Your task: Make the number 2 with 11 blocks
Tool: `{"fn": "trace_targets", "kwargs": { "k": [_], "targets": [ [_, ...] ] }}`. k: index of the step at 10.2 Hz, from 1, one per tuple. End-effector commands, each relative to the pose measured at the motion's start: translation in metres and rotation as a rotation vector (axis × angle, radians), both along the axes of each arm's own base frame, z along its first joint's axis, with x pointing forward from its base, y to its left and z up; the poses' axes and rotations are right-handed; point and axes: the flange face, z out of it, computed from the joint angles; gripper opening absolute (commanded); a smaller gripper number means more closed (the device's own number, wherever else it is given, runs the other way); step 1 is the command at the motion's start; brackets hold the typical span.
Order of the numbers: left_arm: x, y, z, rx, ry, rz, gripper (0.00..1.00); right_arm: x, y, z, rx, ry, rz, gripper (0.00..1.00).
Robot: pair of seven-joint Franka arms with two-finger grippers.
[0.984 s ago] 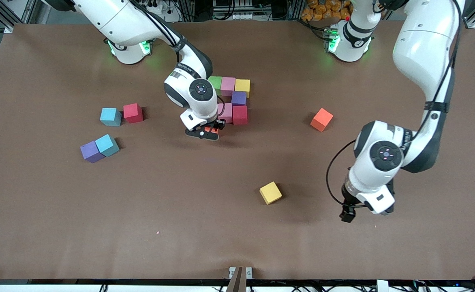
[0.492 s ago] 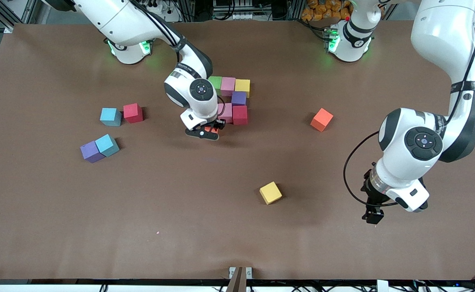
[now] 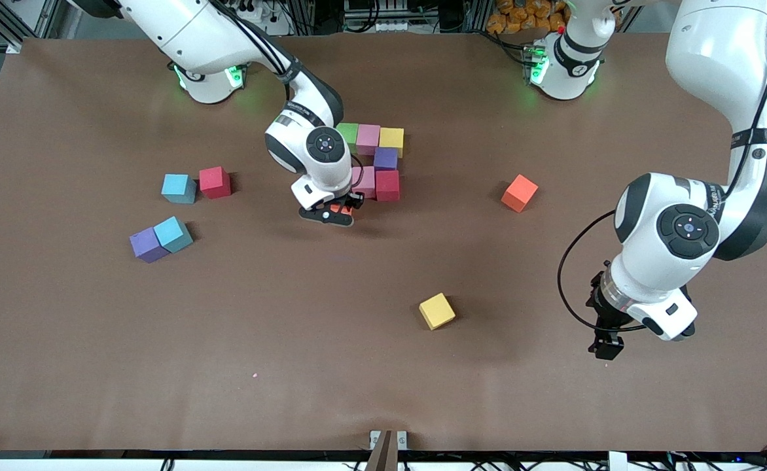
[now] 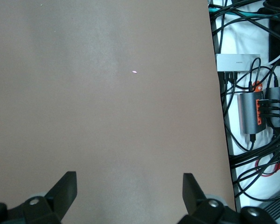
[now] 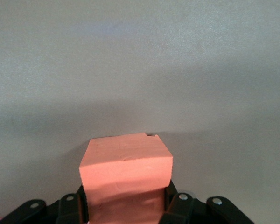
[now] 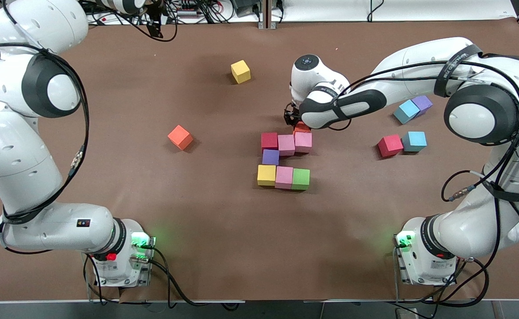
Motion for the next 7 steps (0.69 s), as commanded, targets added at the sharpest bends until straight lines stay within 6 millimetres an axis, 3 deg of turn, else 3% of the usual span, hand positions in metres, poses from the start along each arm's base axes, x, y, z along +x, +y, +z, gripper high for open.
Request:
{"fn": "trace_targets", "kwargs": {
  "k": [1, 2, 3, 7],
  "targets": [
    [-0.004, 0.003, 0.006, -0.006, 0.011, -0.011, 1.0, -0.005, 0.0, -0.005, -0.022, -0.002, -0.009, 0.56],
    [-0.004, 0.003, 0.006, -0.006, 0.011, -0.011, 1.0, -0.005, -0.001, -0.004, -0.023, -0.002, -0.009, 0.83],
    [-0.005, 0.003, 0.005, -0.006, 0.012, -0.011, 1.0, -0.004, -0.001, -0.003, -0.022, -0.005, -0.009, 1.0],
    [-0.005, 0.003, 0.005, -0.006, 0.012, -0.01, 1.0, 0.021, -0.012, 0.03, -0.028, -0.044, -0.002, 1.0]
  ]
}}
